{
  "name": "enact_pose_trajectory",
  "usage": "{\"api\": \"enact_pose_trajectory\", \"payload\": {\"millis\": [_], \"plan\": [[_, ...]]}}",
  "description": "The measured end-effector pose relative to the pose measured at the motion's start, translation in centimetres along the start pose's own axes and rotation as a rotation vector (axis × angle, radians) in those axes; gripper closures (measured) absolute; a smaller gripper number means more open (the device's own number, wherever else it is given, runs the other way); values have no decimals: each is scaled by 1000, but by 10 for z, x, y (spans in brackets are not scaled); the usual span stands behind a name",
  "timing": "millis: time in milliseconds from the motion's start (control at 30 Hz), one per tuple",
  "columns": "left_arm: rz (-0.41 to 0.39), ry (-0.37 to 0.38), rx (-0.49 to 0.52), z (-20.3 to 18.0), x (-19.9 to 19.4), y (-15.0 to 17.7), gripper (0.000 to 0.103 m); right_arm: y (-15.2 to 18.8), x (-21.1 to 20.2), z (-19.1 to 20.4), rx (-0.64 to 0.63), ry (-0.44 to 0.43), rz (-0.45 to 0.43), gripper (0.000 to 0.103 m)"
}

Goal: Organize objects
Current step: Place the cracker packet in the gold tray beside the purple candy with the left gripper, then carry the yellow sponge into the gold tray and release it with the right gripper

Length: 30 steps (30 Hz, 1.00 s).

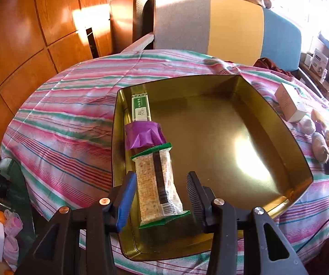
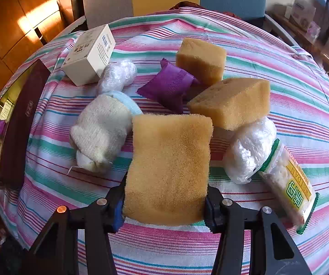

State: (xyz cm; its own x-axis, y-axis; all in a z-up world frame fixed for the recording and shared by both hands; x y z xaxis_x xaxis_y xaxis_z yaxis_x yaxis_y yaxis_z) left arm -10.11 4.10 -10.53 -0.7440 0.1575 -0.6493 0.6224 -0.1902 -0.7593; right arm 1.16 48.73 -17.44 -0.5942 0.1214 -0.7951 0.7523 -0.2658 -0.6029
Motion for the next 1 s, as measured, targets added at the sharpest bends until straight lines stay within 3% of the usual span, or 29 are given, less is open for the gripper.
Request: {"api": "enact_pose_trajectory", "payload": {"millis": [300, 467, 733, 867, 1000], "plan": [[-54, 47, -14, -4, -12, -10, 58, -14, -43, -6, 47, 89, -110, 51], [-60, 63, -35, -2, -11, -9, 58, -36, -78, 19, 24, 80, -195, 51], [-49, 68, -69, 10, -8, -3, 58, -77, -74, 147, -118, -128, -213, 51], [-42, 63, -96, 23, -7, 1, 58, -84, -50, 230, -198, -261, -154, 51], [-32, 49, -143, 43, -4, 5, 58, -87, -17, 301, -257, -342, -80, 51]]}}
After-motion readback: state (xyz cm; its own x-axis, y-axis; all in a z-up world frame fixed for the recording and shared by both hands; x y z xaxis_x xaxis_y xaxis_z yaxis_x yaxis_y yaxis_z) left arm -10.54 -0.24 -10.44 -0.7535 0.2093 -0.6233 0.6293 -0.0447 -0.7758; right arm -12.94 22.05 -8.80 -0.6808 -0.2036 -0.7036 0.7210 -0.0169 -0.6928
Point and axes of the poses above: each gripper's, at about its wrist camera, not at the fingertips, and x roughly the way its jaws point, z to its left, y to its underside, the point moved 9 cm from there along x, roughly the way its jaws point, and after that the axes turned 13 degrees about -z, right-handed, at the moved point
